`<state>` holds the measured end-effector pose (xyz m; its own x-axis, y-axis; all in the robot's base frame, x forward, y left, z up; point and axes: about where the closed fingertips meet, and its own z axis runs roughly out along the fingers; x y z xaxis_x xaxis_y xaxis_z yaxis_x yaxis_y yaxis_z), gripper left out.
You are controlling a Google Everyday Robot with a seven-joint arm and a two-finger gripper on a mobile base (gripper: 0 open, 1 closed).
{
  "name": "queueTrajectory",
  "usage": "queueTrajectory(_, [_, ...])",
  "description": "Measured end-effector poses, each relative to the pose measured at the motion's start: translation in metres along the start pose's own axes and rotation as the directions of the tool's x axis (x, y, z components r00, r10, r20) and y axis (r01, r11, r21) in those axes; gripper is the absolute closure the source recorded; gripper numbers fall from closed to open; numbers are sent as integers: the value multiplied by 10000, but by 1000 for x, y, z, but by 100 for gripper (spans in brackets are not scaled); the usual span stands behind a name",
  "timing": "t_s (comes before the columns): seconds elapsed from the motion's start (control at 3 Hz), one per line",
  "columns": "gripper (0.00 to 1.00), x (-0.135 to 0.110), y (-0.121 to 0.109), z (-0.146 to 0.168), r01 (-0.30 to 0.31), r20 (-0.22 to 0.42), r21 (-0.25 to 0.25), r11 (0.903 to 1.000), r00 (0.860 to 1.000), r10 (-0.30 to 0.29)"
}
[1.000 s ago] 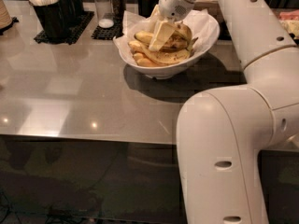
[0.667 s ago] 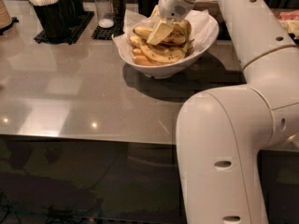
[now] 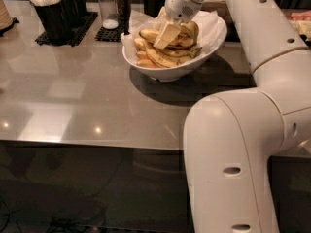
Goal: Pick banana from white bowl
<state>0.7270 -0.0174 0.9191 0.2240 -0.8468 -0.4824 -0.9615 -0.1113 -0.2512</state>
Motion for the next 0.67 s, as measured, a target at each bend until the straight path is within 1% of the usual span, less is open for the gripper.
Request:
queueTrajectory(0.33, [100, -2, -8, -8, -54, 367, 612, 9981, 9993, 32])
queueTrajectory(0.67, [100, -10, -3, -33, 340, 1593, 1716, 9846, 9853, -618])
